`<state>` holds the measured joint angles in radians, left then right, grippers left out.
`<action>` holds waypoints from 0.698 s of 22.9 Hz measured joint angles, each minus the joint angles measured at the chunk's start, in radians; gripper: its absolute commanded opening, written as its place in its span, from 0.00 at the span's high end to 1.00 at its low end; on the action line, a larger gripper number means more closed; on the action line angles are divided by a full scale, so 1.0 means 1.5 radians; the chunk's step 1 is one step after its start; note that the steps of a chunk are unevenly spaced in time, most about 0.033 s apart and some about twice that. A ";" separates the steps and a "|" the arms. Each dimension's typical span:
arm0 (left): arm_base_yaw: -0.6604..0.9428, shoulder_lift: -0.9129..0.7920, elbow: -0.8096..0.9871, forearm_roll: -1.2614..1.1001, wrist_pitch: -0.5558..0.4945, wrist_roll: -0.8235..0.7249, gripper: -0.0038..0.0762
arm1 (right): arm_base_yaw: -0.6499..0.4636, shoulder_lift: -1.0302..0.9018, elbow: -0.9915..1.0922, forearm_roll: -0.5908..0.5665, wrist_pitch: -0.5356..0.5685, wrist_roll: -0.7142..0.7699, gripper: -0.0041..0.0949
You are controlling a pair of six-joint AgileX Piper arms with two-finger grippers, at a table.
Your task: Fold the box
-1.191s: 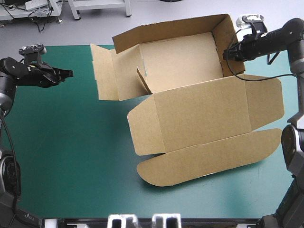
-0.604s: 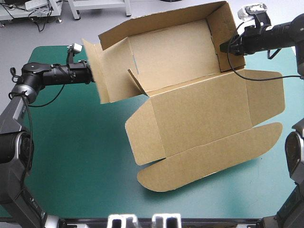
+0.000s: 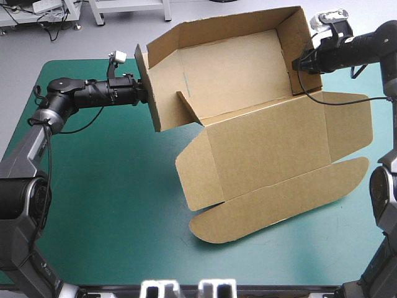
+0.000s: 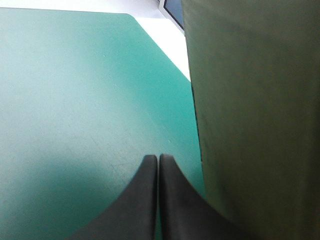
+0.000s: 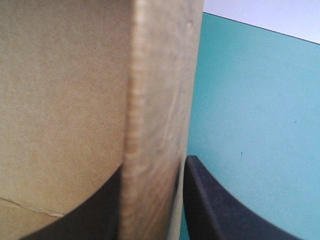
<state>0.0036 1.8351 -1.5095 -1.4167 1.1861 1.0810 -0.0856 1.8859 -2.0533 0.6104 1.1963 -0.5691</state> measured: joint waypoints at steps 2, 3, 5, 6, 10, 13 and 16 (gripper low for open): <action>0.000 -0.019 0.000 -0.001 0.001 0.000 0.88 | 0.000 0.003 0.000 -0.002 -0.005 0.001 0.98; 0.000 -0.031 0.000 -0.003 0.002 -0.003 0.88 | 0.000 0.005 0.000 -0.002 -0.009 0.002 0.98; 0.000 -0.041 0.000 -0.003 0.003 -0.012 0.88 | 0.000 0.007 0.000 -0.007 -0.014 0.003 0.98; 0.000 -0.042 0.000 -0.003 0.003 -0.015 0.88 | 0.000 0.007 0.000 -0.008 -0.017 0.005 0.98; 0.000 -0.053 0.000 -0.003 0.003 -0.027 0.88 | 0.000 0.007 0.000 -0.011 -0.021 0.007 0.98; 0.000 -0.058 -0.002 0.009 0.003 -0.038 0.88 | 0.000 0.007 0.000 -0.011 -0.027 0.007 0.98; 0.000 -0.069 -0.004 0.035 0.003 -0.054 0.88 | 0.000 0.007 0.000 -0.012 -0.027 0.006 0.98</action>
<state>0.0036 1.7318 -1.5152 -1.3644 1.1907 1.0006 -0.0856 1.8965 -2.0533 0.5930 1.1563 -0.5594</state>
